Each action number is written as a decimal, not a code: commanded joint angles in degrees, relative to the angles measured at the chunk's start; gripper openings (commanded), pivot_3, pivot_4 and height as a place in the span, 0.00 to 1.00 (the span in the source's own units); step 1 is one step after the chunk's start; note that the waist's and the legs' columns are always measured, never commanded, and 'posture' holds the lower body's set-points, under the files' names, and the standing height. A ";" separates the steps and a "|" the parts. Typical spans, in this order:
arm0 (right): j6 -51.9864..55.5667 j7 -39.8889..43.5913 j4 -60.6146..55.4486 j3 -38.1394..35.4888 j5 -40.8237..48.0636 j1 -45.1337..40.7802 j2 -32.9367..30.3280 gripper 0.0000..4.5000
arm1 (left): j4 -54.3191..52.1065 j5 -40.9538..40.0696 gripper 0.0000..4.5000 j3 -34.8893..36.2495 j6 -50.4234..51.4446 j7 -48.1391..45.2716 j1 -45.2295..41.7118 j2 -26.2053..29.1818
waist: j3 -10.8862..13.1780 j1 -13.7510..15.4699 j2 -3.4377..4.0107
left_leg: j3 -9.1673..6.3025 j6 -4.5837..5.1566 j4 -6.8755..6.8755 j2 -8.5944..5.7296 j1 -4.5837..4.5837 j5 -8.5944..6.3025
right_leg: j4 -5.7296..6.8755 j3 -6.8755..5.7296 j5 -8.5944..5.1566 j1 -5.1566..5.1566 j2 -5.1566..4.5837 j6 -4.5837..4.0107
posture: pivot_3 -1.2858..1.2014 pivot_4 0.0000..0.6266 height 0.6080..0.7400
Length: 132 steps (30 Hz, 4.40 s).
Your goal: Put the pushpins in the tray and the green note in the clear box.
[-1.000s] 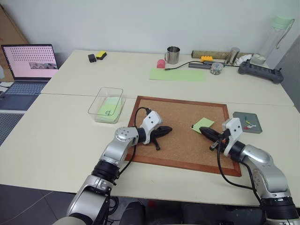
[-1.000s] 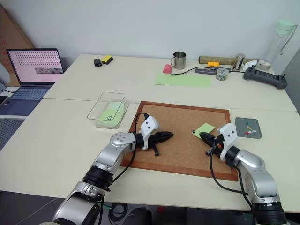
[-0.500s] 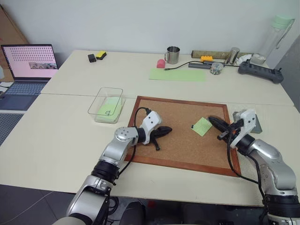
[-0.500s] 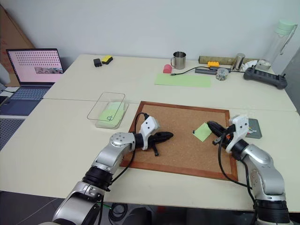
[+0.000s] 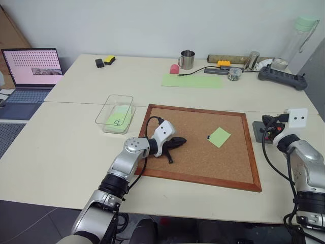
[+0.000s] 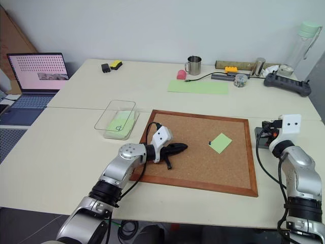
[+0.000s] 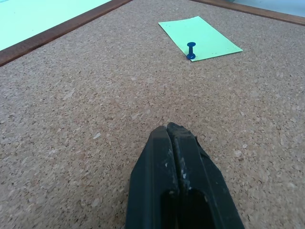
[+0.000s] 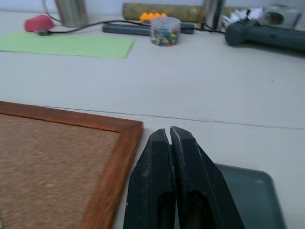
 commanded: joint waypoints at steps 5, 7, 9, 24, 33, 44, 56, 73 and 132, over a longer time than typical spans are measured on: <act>0.29 -1.20 3.29 -3.11 0.79 -1.34 -1.07 0.26 | 0.70 0.98 0.00 -1.09 1.74 -0.30 1.76 0.82 | 0.00 -0.02 0.01 | 0.03 0.00 0.01 0.00 0.00 0.00 | 0.00 0.03 0.00 0.00 -0.01 0.00 | 0.52 0.24 1.00; -0.51 -1.29 3.32 -3.07 0.19 -1.17 -1.31 0.36 | 0.67 0.97 0.00 -1.07 1.79 -0.29 1.79 0.84 | 0.00 -0.04 0.01 | 0.03 0.00 0.01 0.00 0.00 0.00 | 0.00 0.02 0.00 0.00 0.00 0.00 | 0.52 0.24 1.00; -0.96 -1.28 3.15 -3.46 0.13 -1.09 -1.36 0.40 | 0.68 0.98 0.00 -1.07 1.79 -0.29 1.78 0.83 | 0.00 -0.06 0.01 | 0.03 0.00 0.01 0.00 0.00 0.00 | 0.00 0.03 0.00 0.00 0.00 0.00 | 0.52 0.24 1.00; 0.20 10.60 -16.36 8.64 2.44 5.60 2.30 0.40 | 0.67 0.89 0.00 -1.18 1.86 -0.46 1.70 0.68 | -0.01 -0.05 0.01 | -0.02 0.00 0.01 0.01 -0.01 0.00 | -0.01 -0.02 0.00 0.01 0.00 0.00 | 0.52 0.24 1.00; 0.66 10.91 -18.82 17.60 -1.28 7.78 5.85 0.40 | 0.56 0.88 0.00 -1.12 1.91 -0.54 1.74 0.82 | 0.00 -0.08 0.01 | -0.03 0.00 0.02 0.00 0.01 0.00 | -0.01 -0.02 0.00 0.01 0.00 0.00 | 0.52 0.24 1.00; -0.41 10.33 -14.74 19.92 -2.60 4.14 10.44 0.40 | 0.32 0.92 0.00 -1.12 1.73 -0.66 1.84 1.03 | 0.00 -0.10 0.00 | -0.04 0.00 0.00 0.00 0.02 0.00 | 0.00 -0.02 0.00 0.00 0.01 0.00 | 0.52 0.24 1.00; -1.02 11.51 -11.94 20.95 -3.42 2.75 11.78 0.32 | -0.10 0.95 0.00 -1.04 1.72 -0.42 2.16 1.20 | 0.00 -0.13 0.00 | -0.03 0.00 0.00 0.00 0.02 0.00 | -0.01 -0.01 0.00 0.00 0.01 0.00 | 0.52 0.24 1.00; 0.00 10.96 -17.45 16.93 0.13 -0.07 12.16 0.00 | -0.32 0.79 0.00 -1.02 2.09 -0.55 2.09 1.28 | 0.01 -0.15 0.00 | -0.03 0.00 0.00 0.00 0.00 0.00 | 0.00 -0.01 0.00 -0.04 0.01 0.00 | 0.52 0.24 1.00; -13.76 24.60 -30.44 23.75 -11.56 -0.57 -3.18 0.00 | -8.16 -29.35 0.78 18.36 33.79 1.55 -5.69 -5.03 | 0.21 0.04 -0.30 | -0.08 -0.22 0.07 -0.01 -0.26 0.12 | -0.01 -0.06 0.00 -0.23 -0.02 0.00 | 0.52 0.24 1.00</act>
